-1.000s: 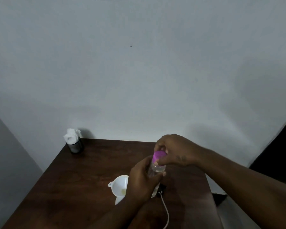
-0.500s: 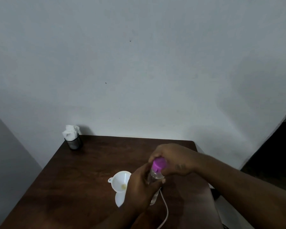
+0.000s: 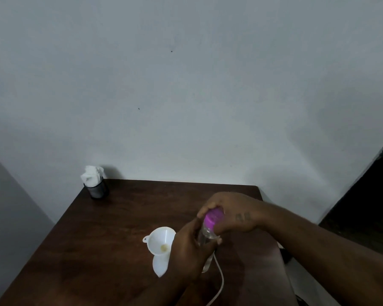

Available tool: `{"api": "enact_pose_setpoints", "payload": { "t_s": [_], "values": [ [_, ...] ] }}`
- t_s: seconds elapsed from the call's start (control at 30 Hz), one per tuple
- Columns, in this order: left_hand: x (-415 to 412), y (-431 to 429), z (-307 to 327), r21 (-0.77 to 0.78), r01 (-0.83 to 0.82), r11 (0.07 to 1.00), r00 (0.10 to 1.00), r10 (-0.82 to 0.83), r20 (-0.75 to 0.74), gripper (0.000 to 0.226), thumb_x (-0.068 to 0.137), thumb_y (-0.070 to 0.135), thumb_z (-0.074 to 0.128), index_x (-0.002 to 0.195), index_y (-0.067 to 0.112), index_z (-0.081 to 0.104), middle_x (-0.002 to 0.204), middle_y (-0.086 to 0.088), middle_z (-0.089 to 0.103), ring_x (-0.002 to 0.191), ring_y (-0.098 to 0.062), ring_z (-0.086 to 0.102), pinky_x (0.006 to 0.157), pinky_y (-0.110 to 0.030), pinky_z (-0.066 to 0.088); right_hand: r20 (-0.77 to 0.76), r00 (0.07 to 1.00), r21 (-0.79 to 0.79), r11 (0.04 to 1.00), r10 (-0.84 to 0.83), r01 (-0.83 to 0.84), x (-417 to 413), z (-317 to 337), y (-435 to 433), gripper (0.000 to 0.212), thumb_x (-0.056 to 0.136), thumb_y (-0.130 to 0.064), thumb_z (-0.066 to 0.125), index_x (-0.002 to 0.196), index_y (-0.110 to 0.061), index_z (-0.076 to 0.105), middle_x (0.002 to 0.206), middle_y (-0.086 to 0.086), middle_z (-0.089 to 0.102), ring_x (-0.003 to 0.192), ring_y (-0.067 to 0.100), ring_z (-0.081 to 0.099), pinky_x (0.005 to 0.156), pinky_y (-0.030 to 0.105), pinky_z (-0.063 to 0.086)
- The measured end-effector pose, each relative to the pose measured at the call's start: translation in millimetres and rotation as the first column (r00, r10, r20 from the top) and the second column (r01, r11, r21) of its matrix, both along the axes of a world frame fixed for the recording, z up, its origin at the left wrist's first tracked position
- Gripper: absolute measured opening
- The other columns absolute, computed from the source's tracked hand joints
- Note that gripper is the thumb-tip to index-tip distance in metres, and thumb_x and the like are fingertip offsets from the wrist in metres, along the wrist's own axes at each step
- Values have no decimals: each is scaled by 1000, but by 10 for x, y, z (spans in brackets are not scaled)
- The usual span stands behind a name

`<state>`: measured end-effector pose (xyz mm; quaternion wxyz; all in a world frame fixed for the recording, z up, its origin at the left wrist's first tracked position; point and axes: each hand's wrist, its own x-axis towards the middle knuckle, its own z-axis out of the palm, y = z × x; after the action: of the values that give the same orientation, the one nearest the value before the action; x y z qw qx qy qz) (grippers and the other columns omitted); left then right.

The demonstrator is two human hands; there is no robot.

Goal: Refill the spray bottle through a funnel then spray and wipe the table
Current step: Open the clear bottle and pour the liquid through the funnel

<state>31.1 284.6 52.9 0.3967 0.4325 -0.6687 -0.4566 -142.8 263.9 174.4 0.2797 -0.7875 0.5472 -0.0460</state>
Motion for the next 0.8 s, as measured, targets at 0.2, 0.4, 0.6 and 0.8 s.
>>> {"api": "enact_pose_setpoints", "payload": {
  "t_s": [0.2, 0.4, 0.6, 0.8],
  "values": [
    [-29, -11, 24, -25, 10, 1000, 1000, -10, 16, 29, 83, 23, 83, 107, 34, 70, 99, 8, 77, 93, -12, 74, 81, -39, 61, -124, 973, -205, 964, -196, 168, -6, -142, 11, 42, 70, -65, 65, 87, -27, 64, 82, -10, 63, 75, 10, 61, 70, 33, 54],
    [-52, -25, -48, 32, -1, 999, 1000, 1, 9, 39, 80, 37, 83, 116, 38, 68, 111, 13, 75, 105, -8, 71, 94, -41, 58, 17, 999, -24, 999, -38, 38, -47, -91, 4, 48, 71, -51, 73, 116, -36, 64, 117, -17, 57, 106, 5, 55, 90, 30, 49],
    [-80, -41, -35, 5, -12, 1000, 999, 12, 31, 31, 85, 32, 80, 114, 37, 68, 106, 12, 76, 100, -10, 73, 88, -41, 60, -131, 973, -228, 961, -192, 159, -34, -195, -13, 40, 70, -63, 67, 88, -27, 65, 82, -9, 63, 74, 11, 60, 66, 32, 51],
    [-69, -34, -64, 38, 4, 999, 999, -6, 35, 34, 84, 37, 81, 115, 36, 68, 109, 16, 75, 103, -3, 71, 93, -35, 58, 7, 1000, 1, 1000, 27, -27, -77, -129, -23, 50, 72, -46, 74, 120, -39, 61, 122, -12, 54, 111, 7, 52, 95, 32, 47]
  ]
}}
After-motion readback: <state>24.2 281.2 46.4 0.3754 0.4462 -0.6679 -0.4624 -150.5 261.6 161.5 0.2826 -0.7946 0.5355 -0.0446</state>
